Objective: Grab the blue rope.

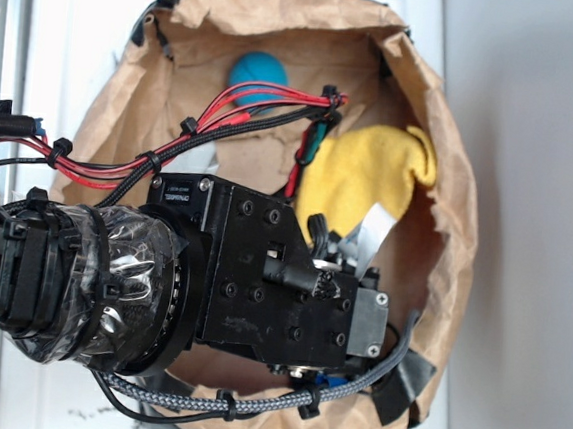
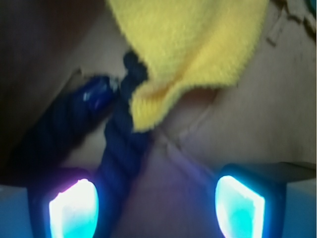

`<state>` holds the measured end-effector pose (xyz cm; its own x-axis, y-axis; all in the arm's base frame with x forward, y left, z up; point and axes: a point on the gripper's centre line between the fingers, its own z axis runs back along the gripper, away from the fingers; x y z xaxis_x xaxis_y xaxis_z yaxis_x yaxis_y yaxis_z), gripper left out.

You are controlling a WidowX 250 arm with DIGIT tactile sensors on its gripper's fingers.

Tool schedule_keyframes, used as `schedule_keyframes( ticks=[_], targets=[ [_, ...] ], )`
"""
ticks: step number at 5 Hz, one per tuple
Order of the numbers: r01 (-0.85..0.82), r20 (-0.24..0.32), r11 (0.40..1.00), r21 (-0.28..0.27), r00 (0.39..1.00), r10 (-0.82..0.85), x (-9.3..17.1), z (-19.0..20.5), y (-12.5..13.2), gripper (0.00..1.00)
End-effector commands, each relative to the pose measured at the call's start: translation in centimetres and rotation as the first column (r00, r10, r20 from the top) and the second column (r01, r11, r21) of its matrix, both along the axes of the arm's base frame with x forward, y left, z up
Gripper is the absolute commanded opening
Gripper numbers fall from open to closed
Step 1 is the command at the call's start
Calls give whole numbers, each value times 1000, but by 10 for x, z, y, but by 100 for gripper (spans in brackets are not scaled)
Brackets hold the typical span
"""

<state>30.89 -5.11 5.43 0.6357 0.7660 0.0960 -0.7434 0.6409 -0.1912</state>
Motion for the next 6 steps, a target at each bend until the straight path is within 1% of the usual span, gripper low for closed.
schedule_keyframes(
  ticks=[1,2,3,4,5,6],
  targets=[
    [80,25,997,7,996,-80,1,-3,-28,100],
    [82,2,997,9,997,-82,5,-13,-41,100],
    [98,-38,988,120,995,-94,5,-29,-47,100],
    [126,-68,983,134,991,-117,4,-35,-41,100],
    [115,-77,982,148,992,-104,1,-35,-35,0],
    [103,-47,980,169,994,-96,-5,-32,-27,0]
  ],
)
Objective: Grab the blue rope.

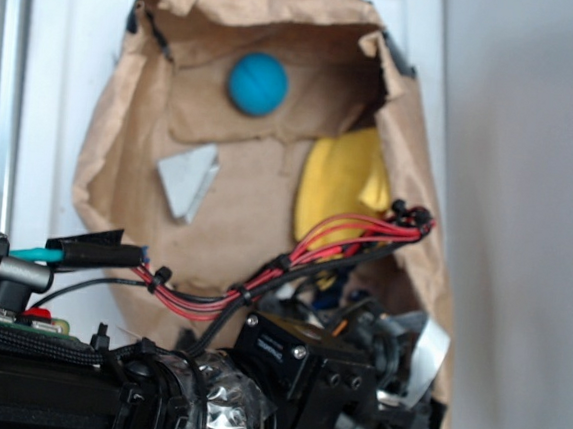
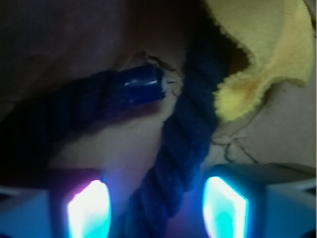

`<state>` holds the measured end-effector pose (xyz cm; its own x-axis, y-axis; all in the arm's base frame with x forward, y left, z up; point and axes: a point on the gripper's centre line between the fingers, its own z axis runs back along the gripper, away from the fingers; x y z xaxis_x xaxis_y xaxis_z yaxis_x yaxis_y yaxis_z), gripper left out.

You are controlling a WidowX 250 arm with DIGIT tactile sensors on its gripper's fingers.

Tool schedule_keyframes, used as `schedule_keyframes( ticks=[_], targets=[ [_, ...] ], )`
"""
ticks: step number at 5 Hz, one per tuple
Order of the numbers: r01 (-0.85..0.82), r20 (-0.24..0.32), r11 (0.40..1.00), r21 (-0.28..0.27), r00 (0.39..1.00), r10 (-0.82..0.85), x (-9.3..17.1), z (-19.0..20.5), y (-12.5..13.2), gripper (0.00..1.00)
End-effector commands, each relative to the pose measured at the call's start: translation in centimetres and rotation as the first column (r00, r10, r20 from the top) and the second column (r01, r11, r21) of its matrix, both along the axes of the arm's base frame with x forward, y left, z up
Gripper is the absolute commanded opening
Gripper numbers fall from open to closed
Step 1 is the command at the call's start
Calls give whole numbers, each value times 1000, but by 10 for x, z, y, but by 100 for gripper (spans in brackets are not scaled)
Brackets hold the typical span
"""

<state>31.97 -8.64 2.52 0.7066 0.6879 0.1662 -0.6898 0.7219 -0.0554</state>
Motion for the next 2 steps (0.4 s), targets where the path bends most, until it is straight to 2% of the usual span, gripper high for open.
schedule_keyframes(
  ticks=[1,2],
  targets=[
    [1,64,998,66,998,-5,-22,0,15,0],
    [-6,83,997,79,997,-1,-26,2,18,0]
  ],
)
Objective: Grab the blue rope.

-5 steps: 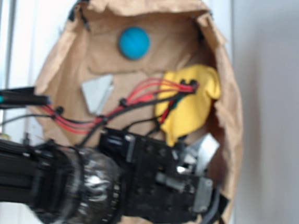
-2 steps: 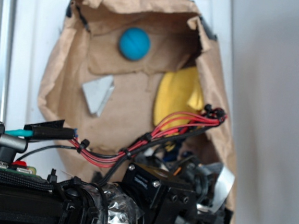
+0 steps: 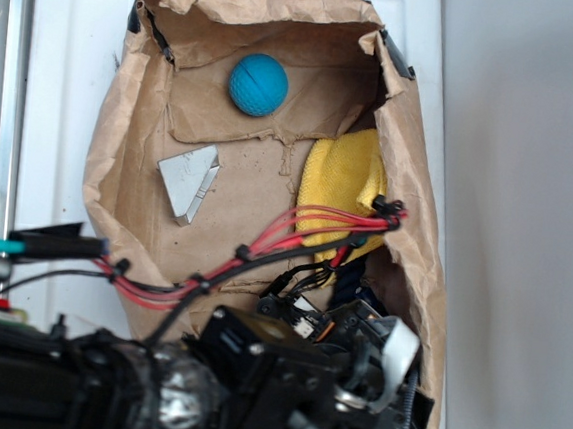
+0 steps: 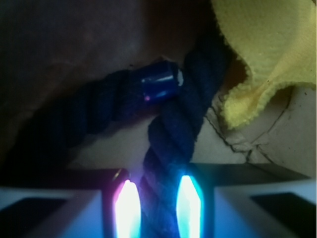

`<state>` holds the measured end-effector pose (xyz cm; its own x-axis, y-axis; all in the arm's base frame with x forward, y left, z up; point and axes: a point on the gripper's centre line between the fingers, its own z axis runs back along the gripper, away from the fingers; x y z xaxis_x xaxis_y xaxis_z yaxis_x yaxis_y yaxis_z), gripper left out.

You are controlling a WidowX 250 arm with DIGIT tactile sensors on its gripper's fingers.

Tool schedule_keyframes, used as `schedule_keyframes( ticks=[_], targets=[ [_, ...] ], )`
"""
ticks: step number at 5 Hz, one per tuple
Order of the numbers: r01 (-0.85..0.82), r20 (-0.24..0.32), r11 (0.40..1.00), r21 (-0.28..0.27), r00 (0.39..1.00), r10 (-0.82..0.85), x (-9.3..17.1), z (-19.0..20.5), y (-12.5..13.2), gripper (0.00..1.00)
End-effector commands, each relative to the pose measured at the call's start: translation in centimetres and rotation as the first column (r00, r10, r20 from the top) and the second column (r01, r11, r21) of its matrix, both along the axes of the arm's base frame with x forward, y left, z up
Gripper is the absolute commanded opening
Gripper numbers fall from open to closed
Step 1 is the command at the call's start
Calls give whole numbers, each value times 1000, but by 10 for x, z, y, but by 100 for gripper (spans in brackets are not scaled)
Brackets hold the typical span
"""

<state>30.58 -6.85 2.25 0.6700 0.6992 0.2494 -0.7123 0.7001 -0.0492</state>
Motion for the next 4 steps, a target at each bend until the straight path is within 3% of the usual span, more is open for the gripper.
schedule_keyframes(
  ticks=[1,3,4],
  targets=[
    [16,49,999,38,999,-18,-14,12,5,0],
    [-33,43,999,-3,999,33,-21,61,42,0],
    [-70,39,997,33,997,69,-30,87,68,0]
  ],
)
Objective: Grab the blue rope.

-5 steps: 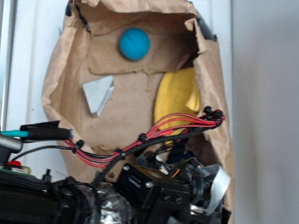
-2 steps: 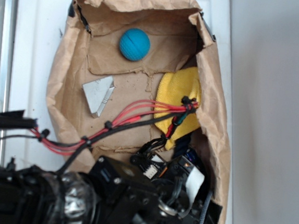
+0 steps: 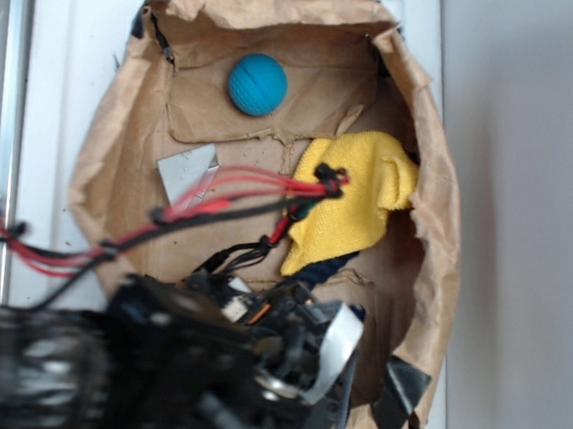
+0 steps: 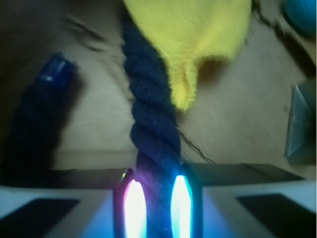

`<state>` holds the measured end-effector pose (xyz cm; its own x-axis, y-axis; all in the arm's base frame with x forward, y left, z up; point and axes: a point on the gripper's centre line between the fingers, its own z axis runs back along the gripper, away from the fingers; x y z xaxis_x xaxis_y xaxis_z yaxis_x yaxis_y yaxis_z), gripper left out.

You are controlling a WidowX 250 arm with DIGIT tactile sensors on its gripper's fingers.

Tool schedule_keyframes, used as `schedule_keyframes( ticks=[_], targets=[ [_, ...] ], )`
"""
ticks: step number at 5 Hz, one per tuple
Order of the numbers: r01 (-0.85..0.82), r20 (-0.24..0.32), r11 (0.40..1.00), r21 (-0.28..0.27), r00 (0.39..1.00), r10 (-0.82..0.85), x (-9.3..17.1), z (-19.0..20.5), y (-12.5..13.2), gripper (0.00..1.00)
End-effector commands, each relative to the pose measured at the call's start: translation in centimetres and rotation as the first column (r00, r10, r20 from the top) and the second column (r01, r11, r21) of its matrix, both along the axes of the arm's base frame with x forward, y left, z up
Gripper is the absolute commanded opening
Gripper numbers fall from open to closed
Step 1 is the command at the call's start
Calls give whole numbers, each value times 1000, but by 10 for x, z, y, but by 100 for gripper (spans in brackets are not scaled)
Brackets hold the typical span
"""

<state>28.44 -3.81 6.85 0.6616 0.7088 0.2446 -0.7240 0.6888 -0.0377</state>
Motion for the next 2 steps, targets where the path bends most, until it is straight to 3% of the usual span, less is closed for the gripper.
schedule_keyframes(
  ticks=[1,2],
  targets=[
    [-59,47,998,-34,997,60,-19,67,55,0],
    [-52,25,996,-75,998,54,-22,96,66,0]
  ],
)
